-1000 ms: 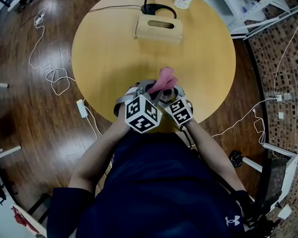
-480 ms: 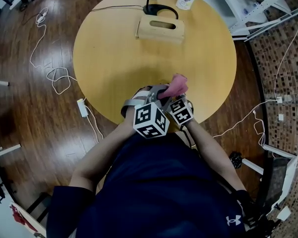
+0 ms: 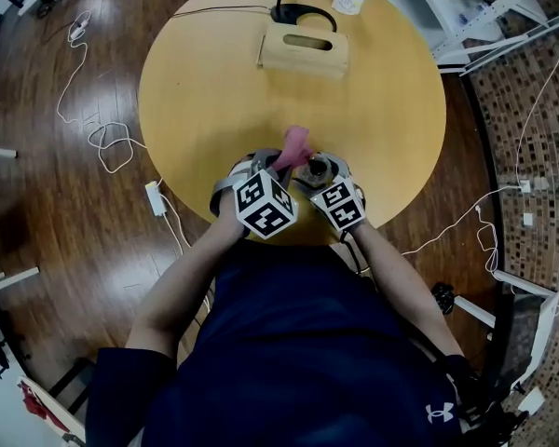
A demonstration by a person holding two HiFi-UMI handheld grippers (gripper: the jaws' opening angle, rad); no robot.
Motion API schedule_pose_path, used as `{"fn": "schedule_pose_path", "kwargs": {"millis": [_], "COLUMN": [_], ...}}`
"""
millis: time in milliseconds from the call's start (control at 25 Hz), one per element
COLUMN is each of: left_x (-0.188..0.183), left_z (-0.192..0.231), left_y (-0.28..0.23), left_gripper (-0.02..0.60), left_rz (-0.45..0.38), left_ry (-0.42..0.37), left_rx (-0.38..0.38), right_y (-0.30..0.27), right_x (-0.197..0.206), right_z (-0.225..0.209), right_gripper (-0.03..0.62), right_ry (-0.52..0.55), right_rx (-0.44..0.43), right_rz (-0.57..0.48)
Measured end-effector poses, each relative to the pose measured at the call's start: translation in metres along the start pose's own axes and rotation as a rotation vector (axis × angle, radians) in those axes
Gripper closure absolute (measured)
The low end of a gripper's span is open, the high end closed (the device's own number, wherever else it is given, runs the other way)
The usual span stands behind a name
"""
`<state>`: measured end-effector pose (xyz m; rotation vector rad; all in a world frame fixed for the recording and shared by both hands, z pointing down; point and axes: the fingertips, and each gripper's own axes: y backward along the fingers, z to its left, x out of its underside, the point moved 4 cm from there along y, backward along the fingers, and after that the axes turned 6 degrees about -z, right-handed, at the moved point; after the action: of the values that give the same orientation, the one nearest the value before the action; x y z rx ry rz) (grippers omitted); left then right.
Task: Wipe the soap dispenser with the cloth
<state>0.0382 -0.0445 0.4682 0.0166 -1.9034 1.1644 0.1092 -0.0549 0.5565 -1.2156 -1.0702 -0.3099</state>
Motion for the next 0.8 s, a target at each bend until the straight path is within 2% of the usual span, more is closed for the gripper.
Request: {"fn": "schedule_pose_path", "kwargs": {"millis": [200,280,400,520,600,720,760,800], "left_x": [-0.018,-0.018,-0.016,-0.014,-0.013,-0.016,-0.019,-0.021], "left_z": [-0.029,-0.038,-0.055,-0.068,-0.062,-0.026,-0.016,-0.013], "left_y": [-0.016,-0.012,-0.002,0.003,0.001,-0.013,-0.017,-0.020], "left_gripper": [0.511,0.511,0.512,0.518,0.518,0.517,0.517,0.517], "left_rz": [-0.032,-0.038,-0.047,-0.041,-0.038,-0.046,-0.049,-0.048], "left_ry": [-0.053,-0.050,-0.026,-0.063,-0.054,0.016,0.026,0.019], "left_rx": [0.087,0.122,0.215,0.280,0.259,0.115,0.097,0.109], "right_y": [-0.002,-0.003,-0.002,-0.001,-0.001,-0.001,-0.001,-0.001], "right_x": [0.000,0.000,0.000,0.002,0.003,0.003,0.002,0.002], "right_z": [-0.001,-0.002,-0.002,-0.002,-0.002,-0.003,-0.003,-0.003], "right_gripper": [0.221,0.221,0.221,0.223,0.221,0.221,0.221,0.221], "right_ry": [-0.001,-0.005,-0.006,-0.002,-0.003,-0.004,-0.005,-0.007], "right_rx": [-0.001,0.007,0.012,0.007,0.008,0.010,0.012,0.014], "right_rz": [0.012,0.012,0.009,0.007,0.008,0.009,0.011,0.013]}}
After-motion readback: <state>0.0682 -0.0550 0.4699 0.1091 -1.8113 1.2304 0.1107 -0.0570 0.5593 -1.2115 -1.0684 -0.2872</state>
